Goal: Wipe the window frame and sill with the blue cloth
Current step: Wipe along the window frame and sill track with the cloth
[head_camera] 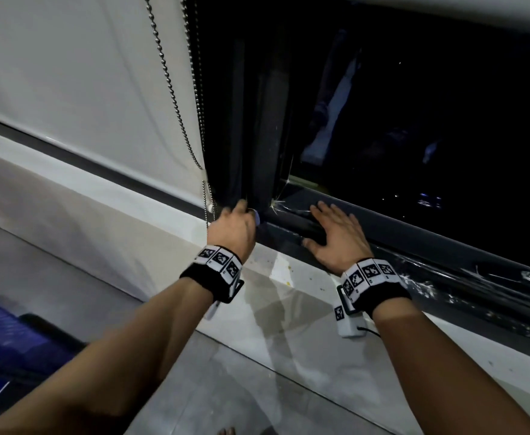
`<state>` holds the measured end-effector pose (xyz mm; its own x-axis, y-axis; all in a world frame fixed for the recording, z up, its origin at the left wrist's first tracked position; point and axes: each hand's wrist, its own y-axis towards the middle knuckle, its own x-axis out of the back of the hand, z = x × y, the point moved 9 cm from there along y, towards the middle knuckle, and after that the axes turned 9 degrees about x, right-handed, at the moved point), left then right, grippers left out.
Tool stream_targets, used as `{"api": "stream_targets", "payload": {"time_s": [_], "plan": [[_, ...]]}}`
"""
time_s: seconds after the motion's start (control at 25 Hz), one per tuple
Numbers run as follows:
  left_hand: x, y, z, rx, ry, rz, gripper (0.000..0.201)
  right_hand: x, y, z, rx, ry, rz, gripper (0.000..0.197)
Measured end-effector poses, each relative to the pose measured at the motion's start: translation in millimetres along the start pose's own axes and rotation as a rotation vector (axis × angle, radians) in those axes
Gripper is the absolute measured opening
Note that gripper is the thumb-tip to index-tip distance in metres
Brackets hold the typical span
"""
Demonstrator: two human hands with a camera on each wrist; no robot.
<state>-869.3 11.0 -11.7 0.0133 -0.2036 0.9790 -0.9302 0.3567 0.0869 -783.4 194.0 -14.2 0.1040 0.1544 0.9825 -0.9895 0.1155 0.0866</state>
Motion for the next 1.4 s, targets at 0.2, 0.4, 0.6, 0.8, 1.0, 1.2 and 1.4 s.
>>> {"api": "stream_targets", "payload": {"time_s": [0.2, 0.4, 0.6, 0.8, 1.0, 1.2, 1.4], "plan": [[-18, -9, -20, -0.073, -0.144, 0.111, 0.027, 3, 1, 1, 0.015, 0.069, 0.039, 0.075], [-13, 6, -17, -0.083, -0.260, 0.118, 0.014, 44, -27, -45, -0.055, 0.164, -0.127, 0.059], [-33, -9, -54, -0.128, -0.256, 0.119, 0.016, 24, -58, -77, -0.207, -0.029, 0.057, 0.070], [-35, -34, -94, -0.309, -0.265, 0.213, 0.016, 23, -59, -78, -0.195, 0.023, 0.047, 0.068], [-10, 4, -34, -0.084, -0.294, 0.070, 0.004, 30, -91, -103, -0.285, -0.029, -0.003, 0.066], [-32, -25, -99, -0.232, -0.313, 0.079, 0.010, 27, -89, -101, -0.292, -0.021, -0.026, 0.069], [-36, -12, -82, -0.258, -0.243, 0.234, 0.026, 28, -98, -111, -0.247, -0.004, -0.006, 0.070]]}}
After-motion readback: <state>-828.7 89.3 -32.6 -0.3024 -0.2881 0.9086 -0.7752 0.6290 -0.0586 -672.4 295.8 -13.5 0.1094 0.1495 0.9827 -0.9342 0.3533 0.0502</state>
